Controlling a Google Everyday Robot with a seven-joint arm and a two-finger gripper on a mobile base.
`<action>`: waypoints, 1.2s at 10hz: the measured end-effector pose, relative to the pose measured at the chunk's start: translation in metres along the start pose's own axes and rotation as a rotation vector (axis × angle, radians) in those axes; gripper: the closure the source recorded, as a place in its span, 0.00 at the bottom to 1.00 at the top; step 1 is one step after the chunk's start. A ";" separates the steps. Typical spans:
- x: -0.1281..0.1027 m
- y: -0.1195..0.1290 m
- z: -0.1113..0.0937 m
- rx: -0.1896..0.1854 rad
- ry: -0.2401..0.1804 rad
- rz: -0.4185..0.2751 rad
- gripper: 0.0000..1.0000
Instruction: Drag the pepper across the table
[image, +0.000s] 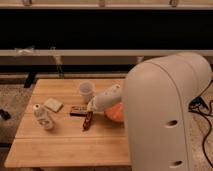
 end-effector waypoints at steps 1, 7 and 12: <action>-0.002 -0.001 -0.001 0.002 -0.011 0.002 0.73; -0.026 -0.008 -0.009 0.000 -0.072 0.027 0.20; -0.032 -0.008 -0.018 -0.010 -0.101 0.006 0.20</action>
